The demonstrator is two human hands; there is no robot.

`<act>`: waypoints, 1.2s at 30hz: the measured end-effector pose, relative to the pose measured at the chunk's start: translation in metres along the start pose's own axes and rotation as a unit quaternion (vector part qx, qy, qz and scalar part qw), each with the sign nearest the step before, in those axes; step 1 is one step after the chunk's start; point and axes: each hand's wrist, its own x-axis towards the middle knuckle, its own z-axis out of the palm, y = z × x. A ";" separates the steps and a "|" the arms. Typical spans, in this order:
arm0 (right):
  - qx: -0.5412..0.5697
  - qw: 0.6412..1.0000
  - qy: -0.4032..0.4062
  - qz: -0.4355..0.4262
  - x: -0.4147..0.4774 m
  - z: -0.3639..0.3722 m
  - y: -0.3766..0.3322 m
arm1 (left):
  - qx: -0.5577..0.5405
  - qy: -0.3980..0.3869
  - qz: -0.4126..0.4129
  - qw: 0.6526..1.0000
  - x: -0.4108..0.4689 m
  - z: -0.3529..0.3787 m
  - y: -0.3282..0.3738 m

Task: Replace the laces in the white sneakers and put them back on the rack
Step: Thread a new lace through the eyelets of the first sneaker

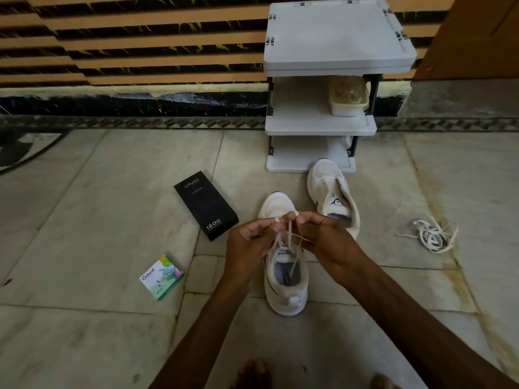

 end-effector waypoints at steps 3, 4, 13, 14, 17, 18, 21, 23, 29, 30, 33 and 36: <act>0.023 0.999 0.021 0.017 0.002 0.003 0.004 | 0.012 0.007 0.041 0.999 0.003 0.002 -0.004; 0.024 0.999 0.033 0.026 0.003 0.003 0.006 | 0.016 0.008 0.051 0.999 0.004 0.001 -0.005; -0.131 0.991 0.039 -0.001 0.003 0.004 0.002 | 0.135 -0.015 0.104 0.985 0.008 0.004 -0.016; -0.155 0.987 0.030 0.001 0.005 0.004 0.001 | 0.144 -0.010 0.084 0.986 0.008 0.007 -0.017; -0.191 0.981 0.019 0.032 0.012 0.004 -0.006 | 0.161 0.004 0.092 0.983 0.003 0.012 -0.014; -0.191 0.980 0.024 0.046 0.014 0.004 -0.007 | 0.204 -0.022 0.132 0.970 0.002 0.009 -0.012; -0.139 0.986 0.049 0.079 0.019 0.007 -0.007 | 0.273 -0.067 0.195 0.939 0.002 -0.001 -0.005; -0.074 0.991 0.068 0.092 0.018 0.008 -0.006 | 0.263 -0.076 0.150 0.950 0.003 0.004 -0.006; 0.042 0.996 -0.001 0.075 0.019 0.003 0.002 | 0.290 -0.085 0.066 0.951 0.020 -0.002 -0.013; 0.041 0.996 -0.016 0.077 0.020 0.001 0.003 | 0.270 -0.089 0.100 0.954 0.019 -0.006 -0.012; -0.026 0.997 -0.030 0.069 0.020 -0.003 0.001 | 0.267 -0.106 0.113 0.951 0.019 -0.008 -0.007; -0.170 0.985 0.007 0.013 0.019 -0.003 -0.004 | 0.297 -0.078 0.071 0.949 0.027 -0.002 -0.015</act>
